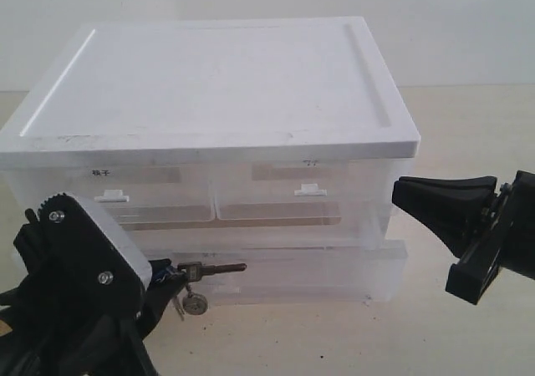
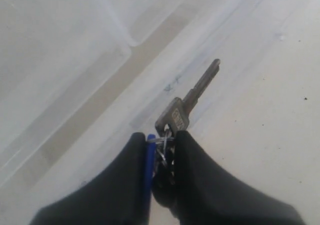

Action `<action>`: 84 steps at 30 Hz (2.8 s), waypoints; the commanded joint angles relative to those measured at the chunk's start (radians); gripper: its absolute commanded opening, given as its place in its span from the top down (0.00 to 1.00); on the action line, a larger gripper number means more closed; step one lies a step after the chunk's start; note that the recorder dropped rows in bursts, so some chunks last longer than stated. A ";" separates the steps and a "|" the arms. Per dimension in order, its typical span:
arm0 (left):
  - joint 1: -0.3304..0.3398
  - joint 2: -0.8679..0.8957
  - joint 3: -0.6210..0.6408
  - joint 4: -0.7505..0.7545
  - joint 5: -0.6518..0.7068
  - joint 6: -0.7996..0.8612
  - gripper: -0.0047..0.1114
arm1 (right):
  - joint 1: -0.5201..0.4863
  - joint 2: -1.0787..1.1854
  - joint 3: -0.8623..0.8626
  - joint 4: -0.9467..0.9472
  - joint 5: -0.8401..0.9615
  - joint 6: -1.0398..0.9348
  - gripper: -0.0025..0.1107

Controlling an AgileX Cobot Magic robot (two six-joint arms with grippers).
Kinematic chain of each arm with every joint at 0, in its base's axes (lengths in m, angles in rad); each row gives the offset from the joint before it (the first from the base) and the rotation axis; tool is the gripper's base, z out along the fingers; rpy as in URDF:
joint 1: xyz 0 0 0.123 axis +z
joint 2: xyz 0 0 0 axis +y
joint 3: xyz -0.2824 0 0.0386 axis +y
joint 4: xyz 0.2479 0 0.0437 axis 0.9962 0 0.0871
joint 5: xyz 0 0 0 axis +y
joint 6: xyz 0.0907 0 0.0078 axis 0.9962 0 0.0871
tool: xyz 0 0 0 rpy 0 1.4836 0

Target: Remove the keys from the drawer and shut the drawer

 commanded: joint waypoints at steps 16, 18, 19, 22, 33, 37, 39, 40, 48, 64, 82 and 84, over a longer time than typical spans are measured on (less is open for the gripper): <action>0.108 0.000 0.001 0.196 0.000 -0.143 0.92 | -0.002 0.001 -0.003 -0.011 -0.007 0.006 0.98; 0.117 0.000 0.001 0.204 0.014 -0.143 0.92 | -0.002 0.001 -0.003 -0.011 -0.007 0.006 0.98; 0.117 0.000 0.001 0.206 0.016 -0.143 0.92 | -0.002 0.001 -0.003 -0.011 -0.007 0.006 0.98; 0.117 0.000 0.001 0.221 0.086 -0.158 0.92 | -0.002 0.001 -0.003 -0.011 -0.007 0.006 0.98; 0.117 0.094 0.011 0.293 0.198 -0.166 0.87 | -0.002 0.001 -0.003 -0.017 -0.004 0.008 0.98; 0.117 0.131 0.011 0.293 0.132 -0.174 0.62 | -0.002 0.001 -0.003 -0.015 -0.008 0.008 0.98; 0.117 0.132 0.011 0.291 0.121 -0.174 0.57 | -0.002 0.001 -0.003 -0.015 -0.008 0.008 0.98; 0.117 0.132 0.011 0.291 0.115 -0.174 0.57 | -0.002 0.001 -0.003 -0.015 -0.008 0.008 0.98; 0.117 0.132 0.011 0.291 0.243 -0.231 0.69 | -0.002 0.001 -0.003 -0.015 -0.008 0.008 0.98; 0.180 0.193 0.003 0.441 0.019 -0.387 0.92 | -0.002 0.001 -0.003 -0.026 -0.009 0.005 0.98; 0.219 0.351 0.003 0.607 -0.182 -0.642 0.92 | -0.002 0.001 -0.003 -0.022 -0.012 0.005 0.98; 0.202 0.341 0.012 0.634 -0.171 -0.642 0.92 | -0.002 0.001 -0.003 -0.022 -0.012 0.005 0.98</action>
